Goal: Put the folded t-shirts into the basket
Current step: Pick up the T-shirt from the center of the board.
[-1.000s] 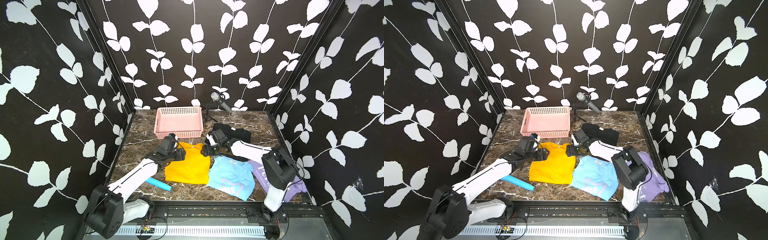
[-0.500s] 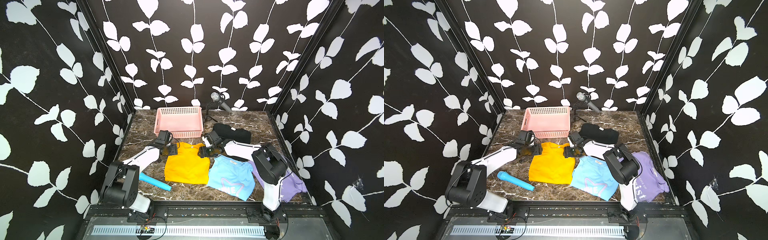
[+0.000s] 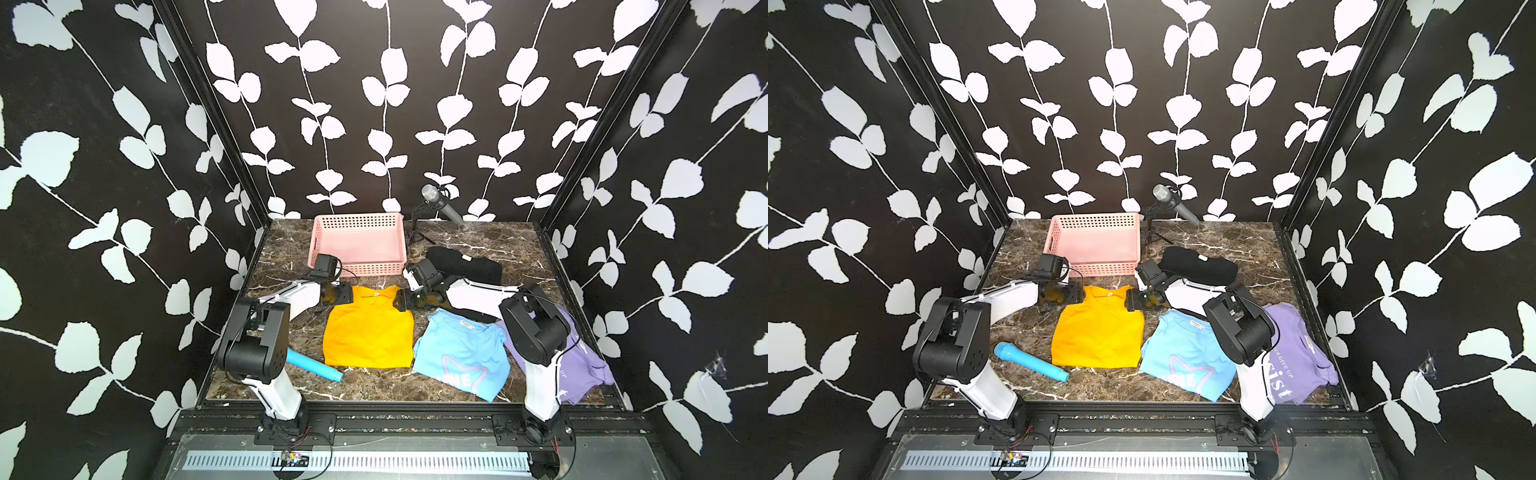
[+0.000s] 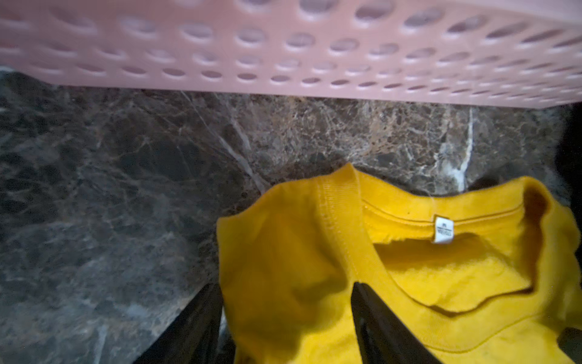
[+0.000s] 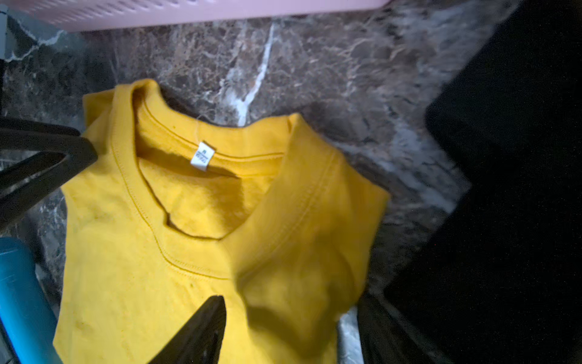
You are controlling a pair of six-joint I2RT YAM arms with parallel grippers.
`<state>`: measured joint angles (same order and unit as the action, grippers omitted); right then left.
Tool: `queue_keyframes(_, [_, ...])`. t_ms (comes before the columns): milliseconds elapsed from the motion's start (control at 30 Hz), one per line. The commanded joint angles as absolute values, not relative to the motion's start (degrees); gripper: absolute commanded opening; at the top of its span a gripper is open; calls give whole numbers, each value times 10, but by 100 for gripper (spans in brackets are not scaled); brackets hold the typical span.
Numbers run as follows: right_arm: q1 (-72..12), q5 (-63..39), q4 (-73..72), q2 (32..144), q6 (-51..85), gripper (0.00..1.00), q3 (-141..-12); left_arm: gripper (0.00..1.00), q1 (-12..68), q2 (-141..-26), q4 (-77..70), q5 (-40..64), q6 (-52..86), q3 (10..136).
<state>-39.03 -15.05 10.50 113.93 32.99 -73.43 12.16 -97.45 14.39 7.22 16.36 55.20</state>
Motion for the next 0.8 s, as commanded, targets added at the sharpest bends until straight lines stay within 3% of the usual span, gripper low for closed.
queue_keyframes(0, [-389, -123, 125, 1154, 314, 70, -769, 67, 119, -991, 144, 81, 150, 565])
queue_keyframes(200, [-400, -130, 126, 1191, 319, 69, -798, 62, 119, -1017, 135, 88, 151, 564])
queue_keyframes(333, [-412, -140, 120, 1215, 329, 62, -814, 53, 119, -1026, 124, 104, 156, 556])
queue_keyframes(467, [-417, -158, 87, 1220, 348, 45, -807, 40, 119, -1006, 87, 120, 174, 514])
queue_keyframes(733, [-415, -166, 28, 1198, 342, 5, -791, 1, 119, -963, 2, 133, 198, 461])
queue_keyframes(767, [-414, -165, 24, 1193, 339, 1, -789, 0, 118, -958, -2, 131, 198, 459])
